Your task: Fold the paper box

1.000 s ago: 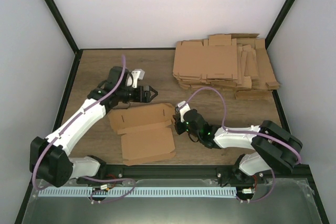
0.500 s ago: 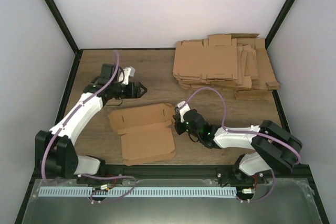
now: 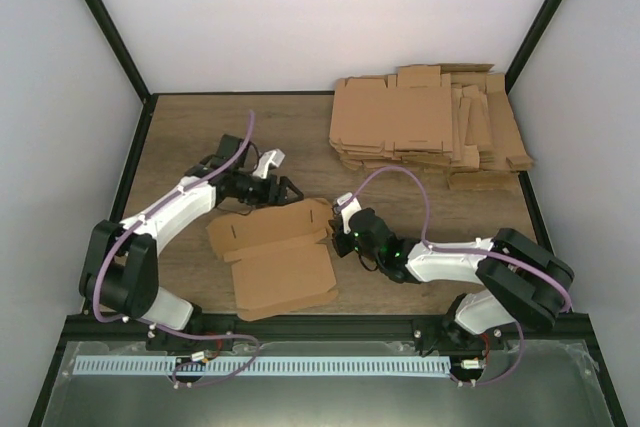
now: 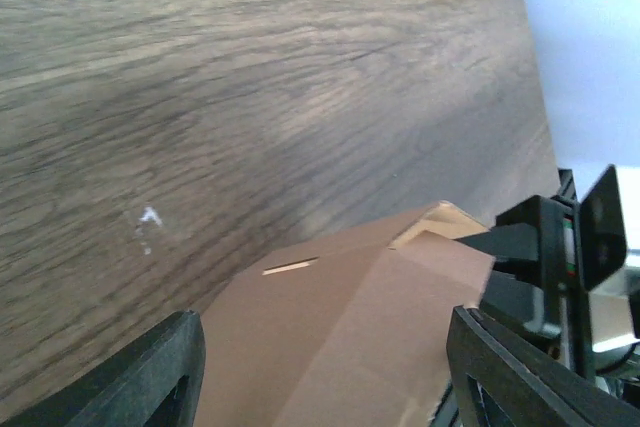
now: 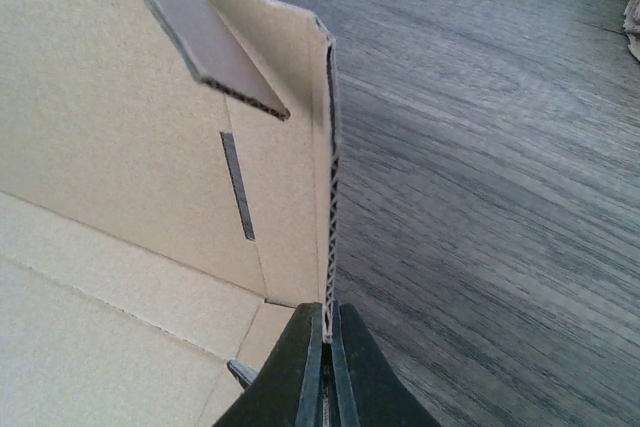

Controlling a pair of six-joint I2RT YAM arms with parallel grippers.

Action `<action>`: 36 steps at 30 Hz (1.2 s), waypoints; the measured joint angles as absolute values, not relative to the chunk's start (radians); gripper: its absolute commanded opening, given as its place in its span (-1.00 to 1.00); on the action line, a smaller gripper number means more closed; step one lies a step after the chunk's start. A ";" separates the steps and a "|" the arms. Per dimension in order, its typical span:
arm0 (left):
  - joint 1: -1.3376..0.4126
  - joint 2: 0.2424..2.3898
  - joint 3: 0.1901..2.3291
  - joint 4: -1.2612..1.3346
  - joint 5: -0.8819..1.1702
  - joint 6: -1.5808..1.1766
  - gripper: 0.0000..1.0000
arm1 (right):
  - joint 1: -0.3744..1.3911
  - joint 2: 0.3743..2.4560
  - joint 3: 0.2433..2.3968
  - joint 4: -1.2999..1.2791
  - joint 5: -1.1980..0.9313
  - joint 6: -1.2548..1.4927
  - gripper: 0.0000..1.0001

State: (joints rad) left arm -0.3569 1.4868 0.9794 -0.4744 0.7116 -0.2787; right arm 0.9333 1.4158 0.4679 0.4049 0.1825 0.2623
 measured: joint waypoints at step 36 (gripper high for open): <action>-0.460 1.486 0.926 -0.360 0.763 -0.361 0.14 | 0.933 1.429 0.468 0.412 0.196 0.262 -0.99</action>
State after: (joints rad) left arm -0.4603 1.4860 0.9257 -0.3603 0.7631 -0.3611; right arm 0.9333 1.4292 0.4679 0.4118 0.1955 0.2619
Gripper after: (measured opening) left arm 0.509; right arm 0.026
